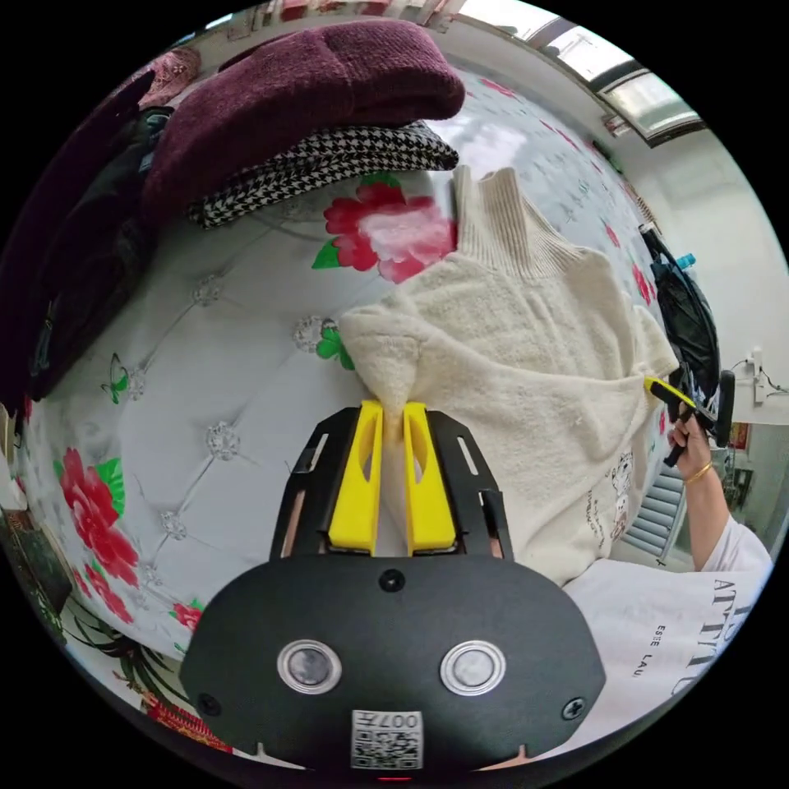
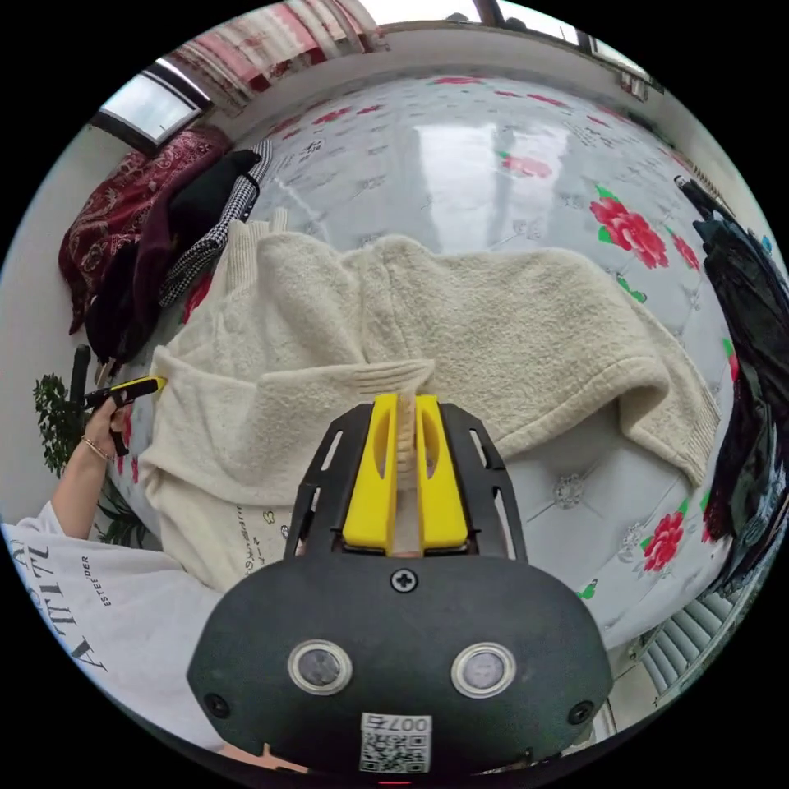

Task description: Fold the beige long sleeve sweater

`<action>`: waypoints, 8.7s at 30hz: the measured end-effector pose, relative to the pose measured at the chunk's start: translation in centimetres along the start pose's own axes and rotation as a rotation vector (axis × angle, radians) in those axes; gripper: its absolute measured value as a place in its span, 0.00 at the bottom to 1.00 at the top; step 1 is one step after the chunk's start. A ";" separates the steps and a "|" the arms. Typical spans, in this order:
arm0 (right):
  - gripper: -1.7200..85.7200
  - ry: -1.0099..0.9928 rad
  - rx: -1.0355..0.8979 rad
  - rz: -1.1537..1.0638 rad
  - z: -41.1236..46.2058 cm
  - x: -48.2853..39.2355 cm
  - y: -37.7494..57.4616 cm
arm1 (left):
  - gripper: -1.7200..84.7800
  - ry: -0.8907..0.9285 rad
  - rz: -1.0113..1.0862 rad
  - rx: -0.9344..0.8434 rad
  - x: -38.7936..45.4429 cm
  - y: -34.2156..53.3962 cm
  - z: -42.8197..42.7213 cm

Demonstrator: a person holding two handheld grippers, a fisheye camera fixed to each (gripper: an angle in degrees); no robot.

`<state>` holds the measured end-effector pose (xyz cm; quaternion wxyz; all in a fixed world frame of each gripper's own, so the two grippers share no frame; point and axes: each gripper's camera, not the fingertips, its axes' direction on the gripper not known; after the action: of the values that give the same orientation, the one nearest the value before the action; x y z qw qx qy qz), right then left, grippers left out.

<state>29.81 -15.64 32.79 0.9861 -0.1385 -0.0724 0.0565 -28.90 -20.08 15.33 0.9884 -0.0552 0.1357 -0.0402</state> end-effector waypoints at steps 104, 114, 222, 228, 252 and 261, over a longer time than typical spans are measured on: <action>0.11 -0.277 0.015 -0.543 -2.0 -18.8 -7.0 | 0.09 0.361 -0.036 0.203 -16.2 6.5 -5.3; 0.11 -0.311 -0.039 -0.340 2.3 -14.1 -22.4 | 0.12 0.113 0.234 0.164 -10.5 -9.2 -1.7; 0.12 -0.340 0.054 -0.062 -6.2 4.6 2.1 | 0.15 0.534 -0.229 0.219 -18.2 10.7 -9.4; 0.14 -0.157 0.139 -0.134 -6.0 2.2 0.2 | 0.22 0.282 -0.076 0.222 -14.7 5.7 -10.0; 0.11 -0.145 0.182 0.100 -3.7 4.1 -1.9 | 0.15 0.481 -0.309 0.297 -16.0 2.7 -6.9; 0.18 -0.515 0.220 0.516 -5.9 11.9 15.0 | 0.14 0.290 0.076 0.262 -3.0 9.6 -11.2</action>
<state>41.11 -1.30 24.45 0.8981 -0.0266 -0.2740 0.3431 -34.22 -11.35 4.25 0.9580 0.0854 0.2723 -0.0275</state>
